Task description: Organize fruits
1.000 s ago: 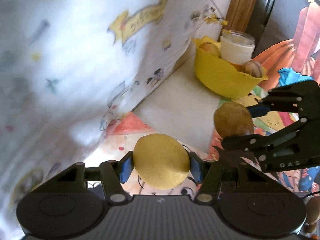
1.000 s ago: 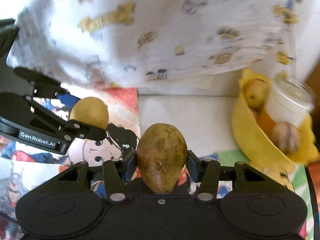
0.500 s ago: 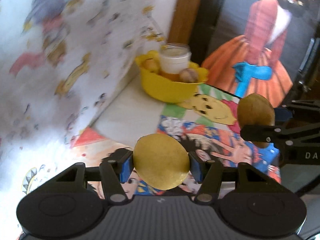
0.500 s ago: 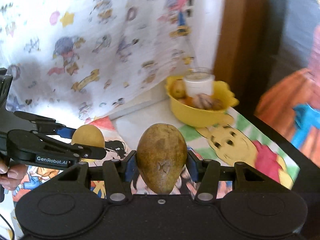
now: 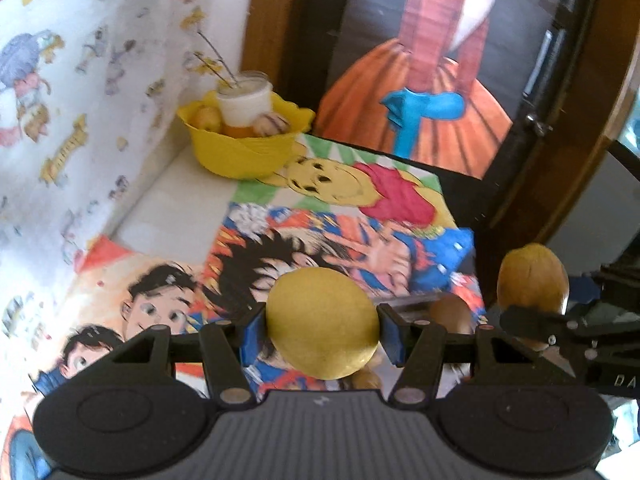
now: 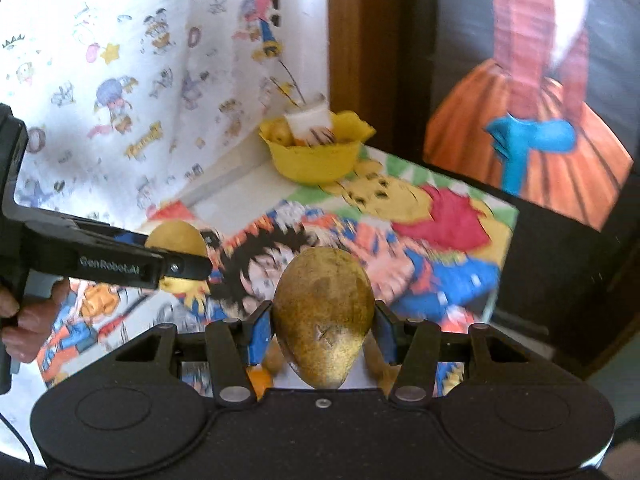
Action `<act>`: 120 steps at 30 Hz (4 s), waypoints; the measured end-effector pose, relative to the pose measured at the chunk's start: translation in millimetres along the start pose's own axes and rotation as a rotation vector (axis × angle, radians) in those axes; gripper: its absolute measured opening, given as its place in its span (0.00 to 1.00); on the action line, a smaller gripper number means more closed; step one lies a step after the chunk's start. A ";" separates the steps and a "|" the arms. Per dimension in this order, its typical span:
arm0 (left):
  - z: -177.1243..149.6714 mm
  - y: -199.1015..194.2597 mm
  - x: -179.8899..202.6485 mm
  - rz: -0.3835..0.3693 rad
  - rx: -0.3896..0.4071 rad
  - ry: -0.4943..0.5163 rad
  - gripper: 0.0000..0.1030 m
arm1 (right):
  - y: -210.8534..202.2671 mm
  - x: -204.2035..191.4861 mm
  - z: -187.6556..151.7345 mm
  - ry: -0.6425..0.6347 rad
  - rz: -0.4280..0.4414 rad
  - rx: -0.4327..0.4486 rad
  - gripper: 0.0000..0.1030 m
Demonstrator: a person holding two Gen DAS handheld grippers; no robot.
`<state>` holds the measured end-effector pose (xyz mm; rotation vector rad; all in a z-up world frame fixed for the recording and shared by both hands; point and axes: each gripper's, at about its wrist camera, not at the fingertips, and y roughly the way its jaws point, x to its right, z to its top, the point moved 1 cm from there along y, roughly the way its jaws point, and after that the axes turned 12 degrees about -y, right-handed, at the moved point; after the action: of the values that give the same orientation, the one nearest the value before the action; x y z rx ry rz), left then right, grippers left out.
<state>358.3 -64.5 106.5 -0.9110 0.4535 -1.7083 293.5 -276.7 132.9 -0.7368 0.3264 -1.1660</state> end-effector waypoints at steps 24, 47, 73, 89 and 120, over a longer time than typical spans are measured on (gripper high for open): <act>-134.4 5.4 24.5 -0.073 -0.262 0.140 0.60 | -14.9 -34.3 -130.2 0.177 -0.052 -0.197 0.52; -153.6 22.5 49.0 0.054 -0.239 0.058 0.61 | 16.4 -14.7 -144.9 0.078 0.092 -0.211 0.52; -158.2 12.8 49.2 0.060 -0.215 0.019 0.63 | -0.6 -13.5 -147.3 0.020 0.153 -0.175 0.53; -163.2 -35.2 35.0 -0.049 -0.075 0.062 0.82 | -47.8 -38.3 -142.7 0.033 0.043 -0.069 0.66; -295.6 -162.7 28.2 0.087 0.453 0.057 1.00 | -160.2 -80.9 -244.3 0.147 -0.054 0.428 0.99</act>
<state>26.1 -79.1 42.4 -0.5077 0.1282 -1.6661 4.5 -320.6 52.6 -0.2884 0.1696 -1.2901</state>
